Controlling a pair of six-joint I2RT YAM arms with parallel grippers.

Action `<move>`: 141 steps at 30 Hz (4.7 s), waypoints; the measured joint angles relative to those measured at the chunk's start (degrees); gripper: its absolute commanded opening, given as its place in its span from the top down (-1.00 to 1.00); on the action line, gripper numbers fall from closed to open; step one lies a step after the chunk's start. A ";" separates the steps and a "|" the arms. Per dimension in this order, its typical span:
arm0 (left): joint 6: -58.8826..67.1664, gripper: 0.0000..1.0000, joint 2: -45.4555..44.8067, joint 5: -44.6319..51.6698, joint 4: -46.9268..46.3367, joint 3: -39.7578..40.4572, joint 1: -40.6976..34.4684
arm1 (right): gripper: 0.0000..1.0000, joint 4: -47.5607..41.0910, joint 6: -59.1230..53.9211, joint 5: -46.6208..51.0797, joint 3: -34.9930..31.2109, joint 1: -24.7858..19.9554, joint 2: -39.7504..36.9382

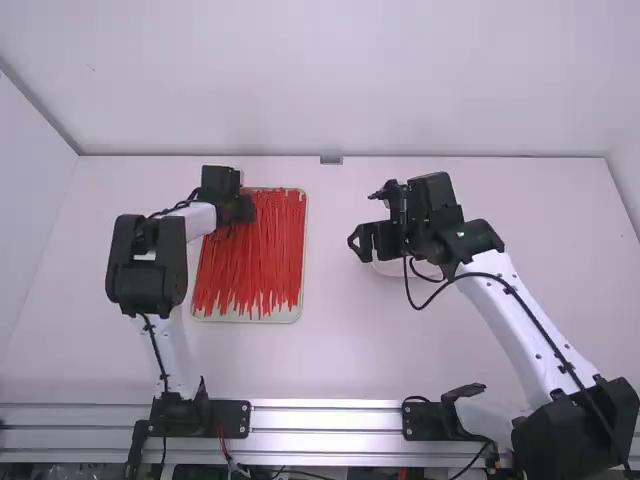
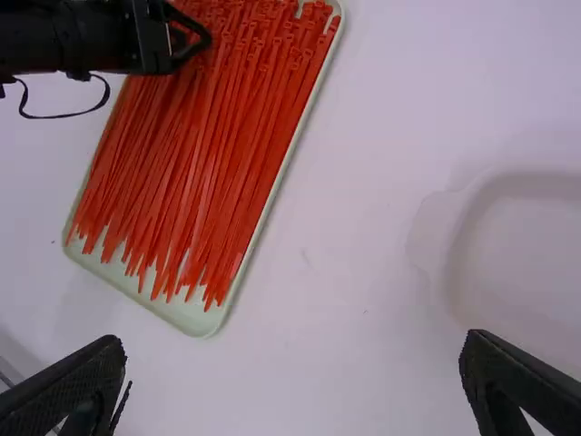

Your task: Fasten the cable tie

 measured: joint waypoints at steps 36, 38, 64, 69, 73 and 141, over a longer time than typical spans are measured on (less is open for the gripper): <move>1.09 0.71 0.00 0.00 -2.21 0.02 0.00 | -0.96 -0.02 -0.20 -0.02 0.00 0.00 0.00; 1.07 0.74 0.00 -0.02 -2.38 0.02 0.00 | -0.97 -0.04 -0.20 -0.02 0.00 0.00 0.00; 0.81 0.92 0.02 -0.15 -3.02 2.36 0.02 | -0.96 -0.07 -0.20 -0.04 0.00 0.00 0.00; 0.85 0.93 0.00 -0.15 -7.48 9.88 0.02 | -0.96 0.00 -0.17 0.00 0.00 0.00 0.00; 1.09 0.95 0.00 -0.13 -12.90 18.40 0.00 | -0.97 0.35 -0.17 0.00 0.00 0.00 0.00; -15.17 0.96 -51.52 20.09 24.63 -22.29 -7.65 | -0.97 29.83 7.82 -12.20 0.00 4.48 -0.61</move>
